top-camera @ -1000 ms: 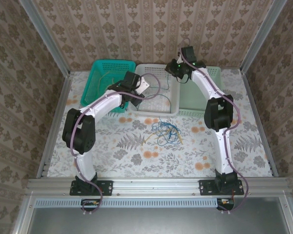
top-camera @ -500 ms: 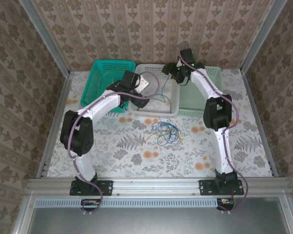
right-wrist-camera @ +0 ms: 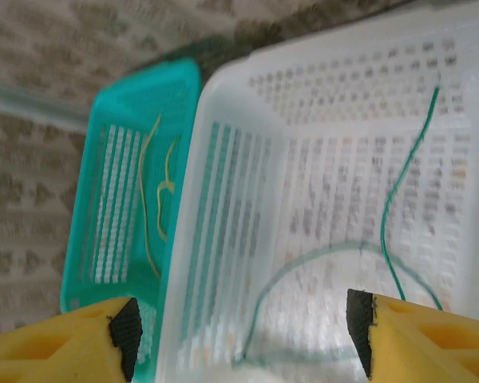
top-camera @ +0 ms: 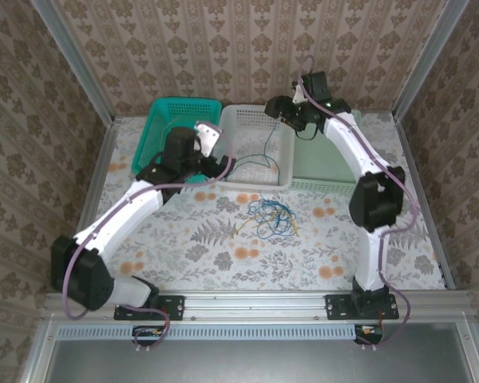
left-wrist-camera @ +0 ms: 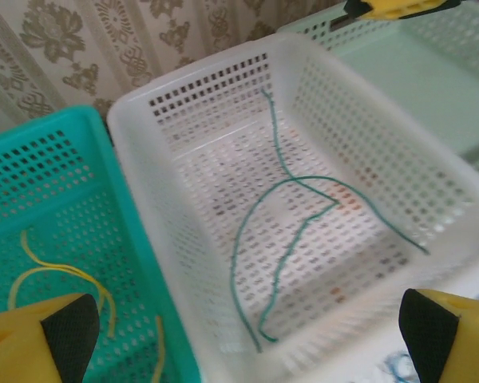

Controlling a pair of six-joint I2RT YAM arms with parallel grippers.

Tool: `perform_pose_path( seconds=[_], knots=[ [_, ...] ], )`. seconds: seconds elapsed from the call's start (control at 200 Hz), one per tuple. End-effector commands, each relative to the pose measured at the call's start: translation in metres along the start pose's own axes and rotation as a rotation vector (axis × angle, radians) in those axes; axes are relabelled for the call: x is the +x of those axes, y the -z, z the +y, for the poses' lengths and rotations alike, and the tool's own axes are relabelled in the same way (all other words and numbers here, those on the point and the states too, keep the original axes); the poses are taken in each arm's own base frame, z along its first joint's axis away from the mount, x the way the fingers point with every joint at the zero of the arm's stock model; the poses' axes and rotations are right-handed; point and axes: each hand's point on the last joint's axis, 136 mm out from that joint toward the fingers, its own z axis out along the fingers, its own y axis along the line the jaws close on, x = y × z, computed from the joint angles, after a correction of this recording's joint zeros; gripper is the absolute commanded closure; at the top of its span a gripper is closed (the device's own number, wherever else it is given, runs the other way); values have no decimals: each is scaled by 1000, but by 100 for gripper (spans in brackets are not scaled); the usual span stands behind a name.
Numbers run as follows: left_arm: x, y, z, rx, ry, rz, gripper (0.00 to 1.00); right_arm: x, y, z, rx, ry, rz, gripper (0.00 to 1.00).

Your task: Untangle the cables

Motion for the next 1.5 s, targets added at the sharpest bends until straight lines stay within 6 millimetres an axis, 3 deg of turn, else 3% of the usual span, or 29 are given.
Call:
perform_pose_path(
  seconds=[0.0,0.295,0.475,0.625,0.695,0.835,1.0,1.185,1.35,1.495],
  knots=[
    [16,6,-16,102,150,-26,0,29,35,12,-2,194,-31,30],
    [72,10,-53,275,403,40,2,178,75,-46,259,344,170,34],
    [97,7,-76,315,424,103,4,230,108,-68,348,375,182,40],
    [106,-1,-83,321,468,109,5,271,117,-98,469,404,264,41],
    [104,-4,-83,323,476,106,6,281,115,-107,487,393,276,43],
    [102,-5,-86,329,466,119,6,291,104,-106,468,395,274,49],
    [102,-2,-86,323,466,111,6,296,98,-128,571,418,307,51],
    [105,-2,-90,315,457,112,6,297,79,-124,529,412,281,52],
    [106,-2,-89,310,459,110,6,300,68,-134,582,421,315,67],
    [106,1,-86,296,452,108,6,300,75,-134,592,433,328,95]
  ],
)
